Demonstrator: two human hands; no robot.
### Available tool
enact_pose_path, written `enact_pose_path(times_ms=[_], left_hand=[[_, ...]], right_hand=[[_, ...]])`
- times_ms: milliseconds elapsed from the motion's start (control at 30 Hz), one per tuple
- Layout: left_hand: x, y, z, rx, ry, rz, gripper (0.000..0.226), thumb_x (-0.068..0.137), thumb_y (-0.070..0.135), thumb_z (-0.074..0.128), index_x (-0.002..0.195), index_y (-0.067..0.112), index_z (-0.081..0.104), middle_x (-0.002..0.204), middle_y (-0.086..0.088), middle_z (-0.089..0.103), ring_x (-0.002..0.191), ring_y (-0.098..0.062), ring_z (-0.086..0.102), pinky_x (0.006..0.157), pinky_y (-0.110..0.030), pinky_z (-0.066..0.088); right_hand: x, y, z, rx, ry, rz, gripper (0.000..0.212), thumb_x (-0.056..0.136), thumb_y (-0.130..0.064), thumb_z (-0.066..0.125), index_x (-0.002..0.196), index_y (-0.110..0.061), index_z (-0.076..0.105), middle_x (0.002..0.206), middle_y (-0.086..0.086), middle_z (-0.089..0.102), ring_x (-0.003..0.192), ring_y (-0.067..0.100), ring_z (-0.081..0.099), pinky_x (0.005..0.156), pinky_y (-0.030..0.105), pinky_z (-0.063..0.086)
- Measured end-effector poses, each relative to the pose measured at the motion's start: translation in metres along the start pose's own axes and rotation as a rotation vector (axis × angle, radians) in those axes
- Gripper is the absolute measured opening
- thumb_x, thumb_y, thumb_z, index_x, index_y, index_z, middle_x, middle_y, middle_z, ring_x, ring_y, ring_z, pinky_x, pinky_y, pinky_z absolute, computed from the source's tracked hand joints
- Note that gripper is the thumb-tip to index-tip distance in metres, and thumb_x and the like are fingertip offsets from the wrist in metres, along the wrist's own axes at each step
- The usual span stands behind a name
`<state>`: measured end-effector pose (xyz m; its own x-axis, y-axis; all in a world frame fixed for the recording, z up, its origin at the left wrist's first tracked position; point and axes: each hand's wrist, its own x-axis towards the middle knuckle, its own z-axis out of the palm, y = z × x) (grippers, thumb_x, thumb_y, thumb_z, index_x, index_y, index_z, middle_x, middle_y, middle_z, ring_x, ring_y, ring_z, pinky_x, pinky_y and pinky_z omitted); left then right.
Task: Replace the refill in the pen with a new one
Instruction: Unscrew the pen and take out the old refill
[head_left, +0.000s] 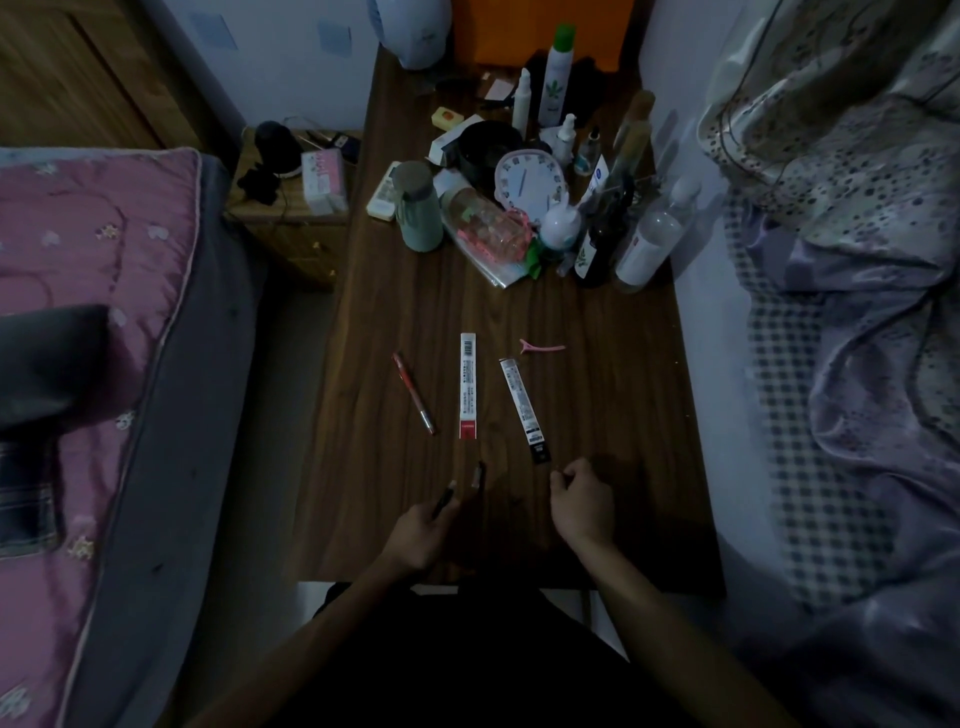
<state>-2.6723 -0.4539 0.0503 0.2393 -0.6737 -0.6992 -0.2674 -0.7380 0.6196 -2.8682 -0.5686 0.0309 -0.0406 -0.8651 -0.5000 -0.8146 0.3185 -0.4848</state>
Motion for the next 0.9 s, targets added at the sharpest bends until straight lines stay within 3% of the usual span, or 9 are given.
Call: enact_pose_path(times_ms=[133,200,300,400,500,567,667,767,900], left_hand=[[0.006,-0.002,0.002,0.032,0.065,-0.003,0.048,0.097,0.049,0.043,0.102,0.010,0.070,0.081,-0.011,0.073,0.076,-0.024,0.070,0.066,-0.037,0.051],[0.009,-0.004,0.005,0.133,0.109,0.015,0.050,0.098,0.051,0.038,0.111,0.011,0.067,0.082,-0.009,0.072,0.082,-0.026,0.071,0.065,-0.032,0.048],[0.013,-0.010,0.009,0.281,0.156,-0.009,0.060,0.097,0.057,0.030,0.102,0.011,0.068,0.085,-0.012,0.073,0.088,-0.032,0.071,0.061,-0.027,0.042],[0.018,-0.013,0.010,0.412,0.210,-0.029,0.064,0.097,0.058,0.024,0.112,0.011,0.065,0.097,-0.017,0.073,0.090,-0.034,0.069,0.065,-0.029,0.038],[0.023,-0.013,0.006,0.466,0.223,-0.045,0.065,0.096,0.060,0.021,0.107,0.013,0.065,0.095,-0.014,0.072,0.082,-0.029,0.067,0.064,-0.030,0.040],[0.028,-0.013,0.003,0.482,0.196,-0.065,0.064,0.096,0.061,0.021,0.105,0.014,0.064,0.092,-0.013,0.072,0.079,-0.027,0.067,0.067,-0.033,0.049],[0.033,-0.013,0.001,0.497,0.215,-0.092,0.060,0.094,0.061,0.026,0.094,0.015,0.065,0.087,-0.009,0.071,0.074,-0.024,0.066,0.072,-0.037,0.057],[0.033,-0.015,0.000,0.531,0.315,-0.124,0.053,0.091,0.061,0.037,0.092,0.018,0.067,0.081,-0.002,0.068,0.063,-0.017,0.055,0.064,-0.029,0.046],[0.037,-0.022,-0.006,0.523,0.331,-0.149,0.052,0.085,0.068,0.042,0.095,0.024,0.067,0.067,0.009,0.056,0.057,-0.013,0.052,0.055,-0.026,0.039]], right_hand=[[-0.001,0.004,0.005,-0.122,0.030,-0.048,0.020,0.095,-0.033,0.058,0.092,-0.015,0.064,0.086,0.007,0.072,0.083,0.028,0.070,0.064,0.027,0.045],[-0.002,0.006,0.008,-0.173,0.048,-0.090,0.020,0.094,-0.034,0.058,0.088,-0.015,0.062,0.084,0.007,0.071,0.082,0.029,0.069,0.063,0.029,0.045],[-0.003,0.007,0.012,-0.258,0.076,-0.159,0.020,0.093,-0.035,0.058,0.090,-0.016,0.061,0.085,0.006,0.071,0.083,0.028,0.069,0.062,0.027,0.039],[-0.003,0.009,0.014,-0.310,0.071,-0.204,0.020,0.094,-0.037,0.056,0.094,-0.017,0.061,0.087,0.004,0.070,0.083,0.025,0.069,0.063,0.029,0.046],[-0.003,0.011,0.014,-0.334,0.074,-0.237,0.019,0.094,-0.037,0.057,0.094,-0.019,0.061,0.087,0.002,0.069,0.081,0.023,0.068,0.060,0.027,0.041],[-0.003,0.011,0.015,-0.337,0.079,-0.257,0.018,0.094,-0.036,0.056,0.093,-0.019,0.060,0.086,0.001,0.068,0.080,0.022,0.068,0.060,0.027,0.037],[-0.004,0.011,0.015,-0.345,0.069,-0.281,0.017,0.094,-0.035,0.055,0.096,-0.018,0.059,0.090,0.002,0.068,0.082,0.024,0.067,0.061,0.029,0.042],[-0.005,0.011,0.014,-0.349,0.054,-0.288,0.017,0.094,-0.034,0.055,0.098,-0.018,0.058,0.092,0.002,0.067,0.084,0.024,0.067,0.064,0.031,0.047],[-0.003,0.010,0.013,-0.356,0.033,-0.271,0.018,0.095,-0.036,0.055,0.098,-0.018,0.058,0.094,0.001,0.067,0.086,0.022,0.068,0.065,0.030,0.048]])
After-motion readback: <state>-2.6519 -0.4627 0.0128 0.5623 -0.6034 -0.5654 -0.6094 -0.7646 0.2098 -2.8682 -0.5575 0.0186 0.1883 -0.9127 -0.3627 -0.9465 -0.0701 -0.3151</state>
